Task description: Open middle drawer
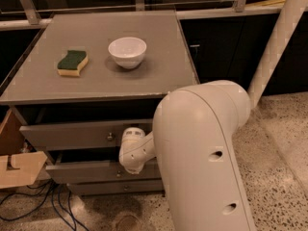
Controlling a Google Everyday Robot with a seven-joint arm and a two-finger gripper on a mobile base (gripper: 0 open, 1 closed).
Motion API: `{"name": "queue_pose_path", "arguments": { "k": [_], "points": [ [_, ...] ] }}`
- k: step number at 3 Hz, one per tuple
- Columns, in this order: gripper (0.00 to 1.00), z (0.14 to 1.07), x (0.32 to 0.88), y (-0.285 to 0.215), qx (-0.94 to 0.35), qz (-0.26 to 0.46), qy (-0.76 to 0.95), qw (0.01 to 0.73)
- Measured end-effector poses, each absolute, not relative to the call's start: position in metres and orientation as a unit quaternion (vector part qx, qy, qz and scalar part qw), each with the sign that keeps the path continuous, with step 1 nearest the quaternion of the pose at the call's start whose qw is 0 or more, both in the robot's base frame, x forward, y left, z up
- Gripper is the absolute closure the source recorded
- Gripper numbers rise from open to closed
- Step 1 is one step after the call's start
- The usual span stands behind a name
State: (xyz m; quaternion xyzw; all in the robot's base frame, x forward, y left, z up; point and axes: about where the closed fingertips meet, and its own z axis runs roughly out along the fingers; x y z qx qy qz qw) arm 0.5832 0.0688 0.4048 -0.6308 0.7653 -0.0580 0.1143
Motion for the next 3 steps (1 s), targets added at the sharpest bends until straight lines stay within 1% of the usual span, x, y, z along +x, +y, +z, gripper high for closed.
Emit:
{"name": "queue_pose_path", "arguments": {
  "k": [1, 3],
  "points": [
    [1.0, 0.4082, 0.5832, 0.0688, -0.631, -0.058, 0.765, 0.114],
    [1.0, 0.4142, 0.5761, 0.0661, -0.622, -0.059, 0.771, 0.123]
  ]
}}
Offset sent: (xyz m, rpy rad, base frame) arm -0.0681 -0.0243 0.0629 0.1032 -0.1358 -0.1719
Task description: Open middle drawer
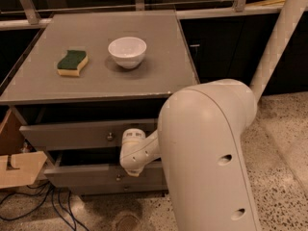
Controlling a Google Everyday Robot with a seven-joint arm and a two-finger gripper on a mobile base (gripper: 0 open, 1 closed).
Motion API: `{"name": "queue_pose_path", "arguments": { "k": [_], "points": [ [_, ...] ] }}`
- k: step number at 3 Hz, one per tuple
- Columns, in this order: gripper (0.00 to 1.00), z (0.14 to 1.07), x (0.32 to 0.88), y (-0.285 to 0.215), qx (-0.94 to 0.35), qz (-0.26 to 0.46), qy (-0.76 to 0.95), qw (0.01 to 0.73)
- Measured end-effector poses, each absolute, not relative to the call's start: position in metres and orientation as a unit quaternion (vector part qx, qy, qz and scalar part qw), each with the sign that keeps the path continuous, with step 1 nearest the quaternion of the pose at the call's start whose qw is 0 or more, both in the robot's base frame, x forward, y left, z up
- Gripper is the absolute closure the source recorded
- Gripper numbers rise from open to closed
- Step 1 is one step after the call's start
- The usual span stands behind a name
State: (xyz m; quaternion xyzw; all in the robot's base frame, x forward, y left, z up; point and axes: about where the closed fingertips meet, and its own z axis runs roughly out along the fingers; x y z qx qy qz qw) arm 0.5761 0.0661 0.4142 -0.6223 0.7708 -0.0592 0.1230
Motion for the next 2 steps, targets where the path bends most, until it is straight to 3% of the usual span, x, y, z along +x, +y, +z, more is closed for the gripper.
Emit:
{"name": "queue_pose_path", "arguments": {
  "k": [2],
  "points": [
    [1.0, 0.4179, 0.5684, 0.0612, -0.614, -0.062, 0.776, 0.128]
  ]
}}
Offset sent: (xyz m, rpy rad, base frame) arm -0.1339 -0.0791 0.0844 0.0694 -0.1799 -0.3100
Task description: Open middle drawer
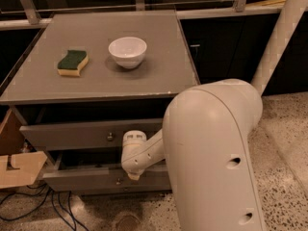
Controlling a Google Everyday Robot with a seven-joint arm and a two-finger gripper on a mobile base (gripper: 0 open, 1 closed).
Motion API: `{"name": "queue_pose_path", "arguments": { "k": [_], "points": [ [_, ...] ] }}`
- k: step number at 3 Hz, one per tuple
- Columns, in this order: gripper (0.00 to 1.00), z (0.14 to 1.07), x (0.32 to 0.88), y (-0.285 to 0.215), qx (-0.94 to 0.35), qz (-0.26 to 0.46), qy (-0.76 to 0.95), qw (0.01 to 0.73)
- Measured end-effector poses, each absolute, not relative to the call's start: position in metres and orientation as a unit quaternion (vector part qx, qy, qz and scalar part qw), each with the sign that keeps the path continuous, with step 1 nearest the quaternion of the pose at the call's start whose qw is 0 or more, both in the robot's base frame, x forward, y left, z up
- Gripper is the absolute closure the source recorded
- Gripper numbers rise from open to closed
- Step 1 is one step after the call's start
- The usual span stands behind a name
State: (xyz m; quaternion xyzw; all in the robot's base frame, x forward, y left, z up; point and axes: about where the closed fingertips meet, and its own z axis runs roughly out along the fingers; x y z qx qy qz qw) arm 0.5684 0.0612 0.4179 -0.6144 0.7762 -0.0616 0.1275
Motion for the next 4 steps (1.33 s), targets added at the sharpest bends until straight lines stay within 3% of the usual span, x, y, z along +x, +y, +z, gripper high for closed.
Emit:
{"name": "queue_pose_path", "arguments": {
  "k": [4],
  "points": [
    [1.0, 0.4176, 0.554, 0.0492, -0.599, -0.068, 0.788, 0.126]
  ]
}}
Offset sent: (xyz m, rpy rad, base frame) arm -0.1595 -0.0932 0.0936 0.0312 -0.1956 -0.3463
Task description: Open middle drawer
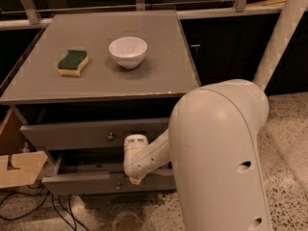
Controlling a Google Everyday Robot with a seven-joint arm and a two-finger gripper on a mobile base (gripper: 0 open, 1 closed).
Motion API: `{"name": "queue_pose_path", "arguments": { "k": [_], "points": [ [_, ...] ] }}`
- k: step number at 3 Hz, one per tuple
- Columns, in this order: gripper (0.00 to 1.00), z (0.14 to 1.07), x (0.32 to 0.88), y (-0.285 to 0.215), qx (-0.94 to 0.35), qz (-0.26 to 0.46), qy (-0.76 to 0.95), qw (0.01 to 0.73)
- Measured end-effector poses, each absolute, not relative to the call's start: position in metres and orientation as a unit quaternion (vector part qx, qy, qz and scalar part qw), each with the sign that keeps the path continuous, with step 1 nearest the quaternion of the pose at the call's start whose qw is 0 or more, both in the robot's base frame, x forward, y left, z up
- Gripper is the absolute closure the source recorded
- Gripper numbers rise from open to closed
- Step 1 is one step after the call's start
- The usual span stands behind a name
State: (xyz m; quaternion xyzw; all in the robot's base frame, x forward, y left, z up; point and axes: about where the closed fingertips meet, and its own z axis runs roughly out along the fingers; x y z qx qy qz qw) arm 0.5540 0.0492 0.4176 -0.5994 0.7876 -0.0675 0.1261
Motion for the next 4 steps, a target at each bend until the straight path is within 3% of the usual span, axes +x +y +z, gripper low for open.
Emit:
{"name": "queue_pose_path", "arguments": {
  "k": [4],
  "points": [
    [1.0, 0.421, 0.534, 0.043, -0.586, -0.062, 0.798, 0.127]
  ]
}}
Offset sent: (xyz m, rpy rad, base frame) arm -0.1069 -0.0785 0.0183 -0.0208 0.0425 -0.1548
